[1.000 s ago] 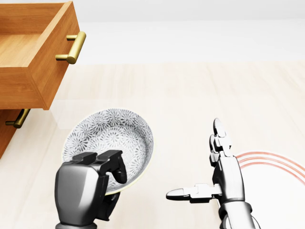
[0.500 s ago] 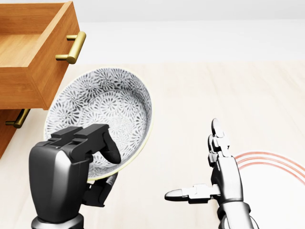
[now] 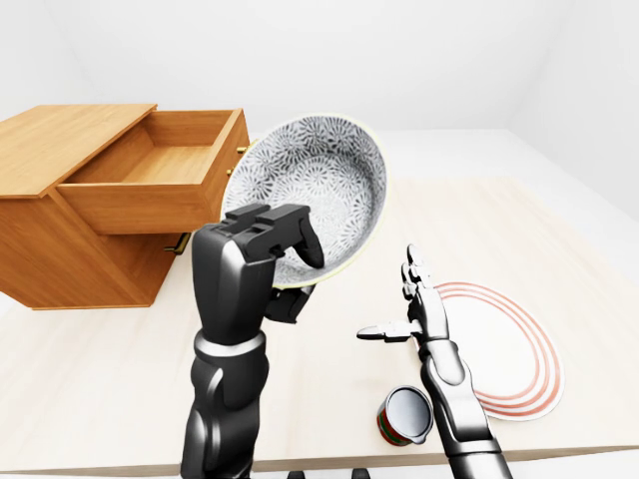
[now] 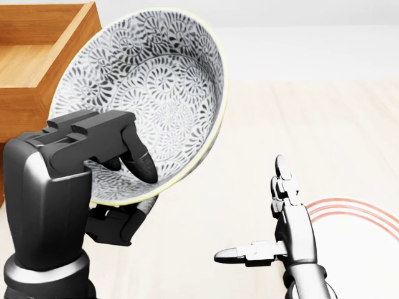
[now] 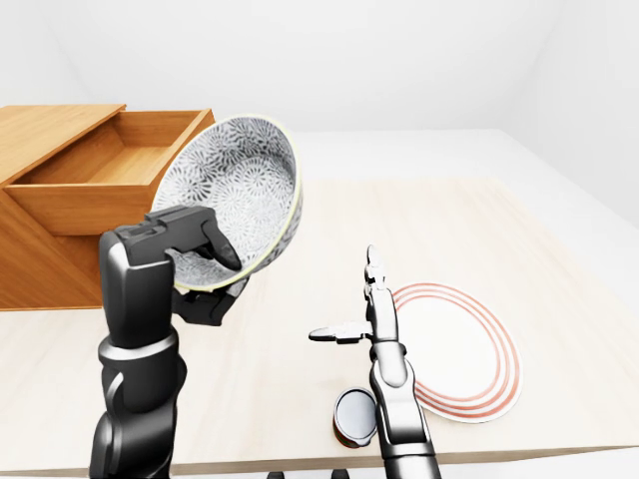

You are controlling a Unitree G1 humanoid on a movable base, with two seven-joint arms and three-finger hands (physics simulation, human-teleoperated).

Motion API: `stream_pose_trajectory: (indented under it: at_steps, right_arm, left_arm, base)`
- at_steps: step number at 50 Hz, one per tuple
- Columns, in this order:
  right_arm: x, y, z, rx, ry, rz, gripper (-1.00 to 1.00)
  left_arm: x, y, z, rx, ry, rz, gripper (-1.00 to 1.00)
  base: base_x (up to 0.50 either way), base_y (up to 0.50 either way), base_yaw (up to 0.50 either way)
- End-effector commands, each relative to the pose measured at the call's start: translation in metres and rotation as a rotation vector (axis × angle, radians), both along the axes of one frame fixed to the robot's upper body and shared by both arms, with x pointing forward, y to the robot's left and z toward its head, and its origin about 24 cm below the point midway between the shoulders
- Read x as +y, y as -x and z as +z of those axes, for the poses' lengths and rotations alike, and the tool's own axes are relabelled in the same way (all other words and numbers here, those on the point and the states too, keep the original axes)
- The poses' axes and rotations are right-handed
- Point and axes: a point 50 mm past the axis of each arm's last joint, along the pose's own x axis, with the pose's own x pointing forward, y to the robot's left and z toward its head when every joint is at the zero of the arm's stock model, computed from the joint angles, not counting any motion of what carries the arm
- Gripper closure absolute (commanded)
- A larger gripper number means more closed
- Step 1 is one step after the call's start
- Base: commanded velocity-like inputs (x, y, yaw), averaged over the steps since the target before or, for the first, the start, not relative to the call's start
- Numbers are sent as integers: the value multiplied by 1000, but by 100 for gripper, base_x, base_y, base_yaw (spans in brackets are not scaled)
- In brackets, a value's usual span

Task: Put the bowl on top of the cabinet.

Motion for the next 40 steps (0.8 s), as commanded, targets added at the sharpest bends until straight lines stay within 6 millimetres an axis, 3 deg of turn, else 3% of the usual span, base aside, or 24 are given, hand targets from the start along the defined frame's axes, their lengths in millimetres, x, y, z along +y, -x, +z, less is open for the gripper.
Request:
stream_pose_trajectory:
  at_steps: [1, 14, 26, 40]
  right_arm:
    - [0, 1, 1, -1, 0, 2, -100]
    - [-1, 1, 2, -3, -3, 2, -100]
    - [0, -1, -1, 2, -5, 6, -100]
    - [2, -1, -3, 5, -3, 9, -100]
  left_arm:
    - [3, 13, 38, -152, 24, -68, 89]
    - [14, 21, 69, -304, 16, -89, 91]
    - [26, 22, 85, -352, 18, -54, 91]
    - [63, 8, 108, -385, 44, 64, 91]
  base:
    - [0, 0, 0]
    - [0, 0, 0]
    - [0, 0, 0]
    - [0, 0, 0]
